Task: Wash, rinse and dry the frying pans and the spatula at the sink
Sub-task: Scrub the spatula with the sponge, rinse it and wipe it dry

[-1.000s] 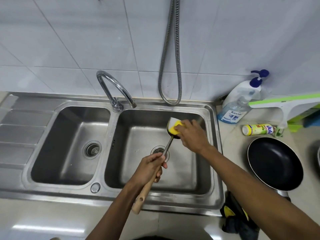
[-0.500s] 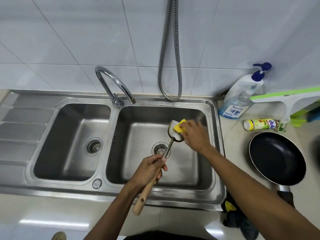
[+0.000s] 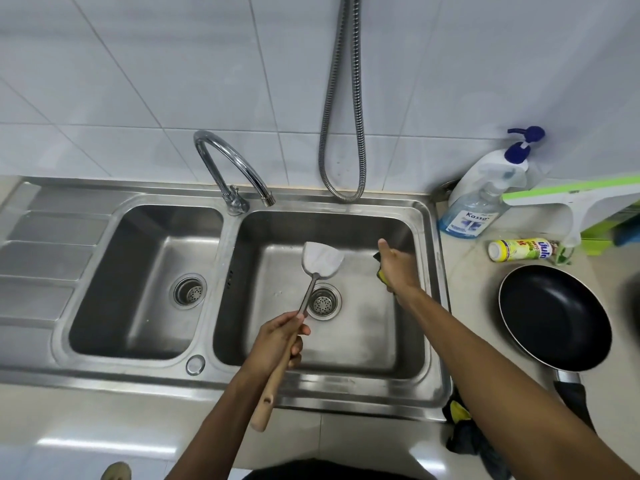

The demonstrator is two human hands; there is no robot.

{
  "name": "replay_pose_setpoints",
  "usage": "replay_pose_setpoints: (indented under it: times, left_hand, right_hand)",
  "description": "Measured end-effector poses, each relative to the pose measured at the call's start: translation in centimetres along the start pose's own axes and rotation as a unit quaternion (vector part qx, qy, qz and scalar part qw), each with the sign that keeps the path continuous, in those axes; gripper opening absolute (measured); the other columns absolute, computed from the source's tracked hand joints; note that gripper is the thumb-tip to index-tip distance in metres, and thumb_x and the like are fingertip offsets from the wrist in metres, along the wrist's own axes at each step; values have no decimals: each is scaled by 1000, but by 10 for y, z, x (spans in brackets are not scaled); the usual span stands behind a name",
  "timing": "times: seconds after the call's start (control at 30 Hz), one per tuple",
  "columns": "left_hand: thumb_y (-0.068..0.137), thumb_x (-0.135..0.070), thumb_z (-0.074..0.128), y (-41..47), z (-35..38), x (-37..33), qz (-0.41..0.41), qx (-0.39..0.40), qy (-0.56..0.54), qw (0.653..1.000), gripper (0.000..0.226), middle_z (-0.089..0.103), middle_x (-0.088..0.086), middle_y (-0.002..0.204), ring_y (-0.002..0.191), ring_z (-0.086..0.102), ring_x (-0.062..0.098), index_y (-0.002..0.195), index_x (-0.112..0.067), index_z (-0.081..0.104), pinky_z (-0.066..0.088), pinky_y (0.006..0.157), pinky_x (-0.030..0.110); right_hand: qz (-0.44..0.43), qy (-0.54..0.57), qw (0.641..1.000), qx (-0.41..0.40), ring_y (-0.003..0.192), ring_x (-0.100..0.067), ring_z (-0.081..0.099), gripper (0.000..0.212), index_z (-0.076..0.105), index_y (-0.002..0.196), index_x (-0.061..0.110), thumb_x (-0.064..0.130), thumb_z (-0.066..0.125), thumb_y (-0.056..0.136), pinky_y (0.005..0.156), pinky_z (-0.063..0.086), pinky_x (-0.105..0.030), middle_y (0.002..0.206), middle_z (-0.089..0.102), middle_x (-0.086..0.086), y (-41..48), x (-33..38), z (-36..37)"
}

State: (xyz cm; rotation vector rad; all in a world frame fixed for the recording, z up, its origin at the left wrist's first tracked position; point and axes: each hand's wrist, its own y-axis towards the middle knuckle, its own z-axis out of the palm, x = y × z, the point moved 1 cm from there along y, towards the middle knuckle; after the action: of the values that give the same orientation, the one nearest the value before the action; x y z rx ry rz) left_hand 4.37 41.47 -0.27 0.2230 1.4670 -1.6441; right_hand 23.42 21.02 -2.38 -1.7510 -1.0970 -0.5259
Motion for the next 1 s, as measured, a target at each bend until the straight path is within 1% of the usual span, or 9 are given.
replay_pose_setpoints:
  times: [0.07, 0.13, 0.27, 0.33, 0.4, 0.53, 0.67, 0.8, 1.0]
  left_hand:
    - [102, -14, 60, 0, -1, 0, -2, 2, -4, 1000, 24, 64, 6, 75, 38, 43, 12, 121, 1, 59, 35, 35, 17]
    - [102, -14, 60, -2, -2, 0, -4, 4, -6, 1000, 24, 64, 6, 76, 40, 43, 12, 121, 0, 60, 34, 35, 18]
    - [102, -14, 60, -4, -4, -3, 1, 4, -14, 1000, 23, 63, 6, 77, 40, 43, 12, 120, 0, 59, 34, 35, 18]
    - [102, -14, 60, -4, -5, -4, 4, 5, -22, 1000, 24, 63, 6, 77, 40, 43, 11, 121, 0, 59, 34, 34, 19]
    - [102, -13, 60, -5, -5, -6, 6, 4, -28, 1000, 24, 63, 6, 77, 40, 44, 11, 121, 0, 60, 35, 34, 19]
    - [102, -13, 59, -4, -5, -8, 3, 7, -34, 999, 22, 64, 6, 77, 40, 44, 11, 120, -1, 61, 35, 35, 18]
    - [103, -15, 58, -2, -1, -7, -6, 12, -43, 999, 20, 64, 6, 78, 41, 45, 11, 119, -3, 62, 35, 36, 19]
    - [103, -19, 59, 0, 11, -6, 3, 0, -26, 1000, 21, 66, 5, 80, 47, 46, 12, 117, -4, 65, 36, 40, 19]
    - [104, -23, 57, 10, 45, 0, 5, -16, -8, 1000, 16, 66, 0, 82, 52, 45, 11, 110, -13, 68, 33, 42, 19]
  right_hand:
    - [-26, -74, 997, -16, 64, -28, 65, 55, 69, 70, 14, 53, 39, 95, 71, 54, -37, 58, 66, -2, 2, 1, 8]
    - [-43, -126, 991, -34, 81, -34, 68, 54, 75, 81, 13, 50, 38, 95, 81, 55, -38, 77, 74, -10, 0, 2, 14]
    - [-60, -156, 985, -45, 92, -38, 66, 49, 75, 88, 9, 40, 38, 96, 75, 44, -33, 97, 74, -17, -7, -1, 25]
    - [-48, -154, 986, -49, 95, -40, 64, 46, 74, 91, 6, 36, 39, 97, 73, 40, -33, 102, 72, -20, -11, -2, 26]
    - [-47, -147, 986, -58, 94, -40, 64, 48, 73, 92, 6, 39, 39, 98, 78, 46, -36, 101, 72, -19, -14, -2, 26]
    - [-50, -101, 994, -8, 75, -28, 61, 53, 65, 82, 10, 53, 41, 102, 77, 47, -34, 71, 64, -2, -15, -1, 22]
    - [-34, -13, 999, 26, 89, -23, 64, 35, 61, 102, 22, 55, 64, 91, 85, 55, -41, 98, 68, -4, -7, -5, 3]
    - [-51, -58, 996, -47, 105, -30, 61, 45, 56, 125, 24, 34, 73, 85, 94, 52, -41, 118, 61, -9, 2, -6, -50]
    - [-56, -228, 960, -154, 126, -43, 45, 66, 43, 136, 14, 38, 75, 84, 99, 41, -47, 132, 48, -27, 24, -25, -121]
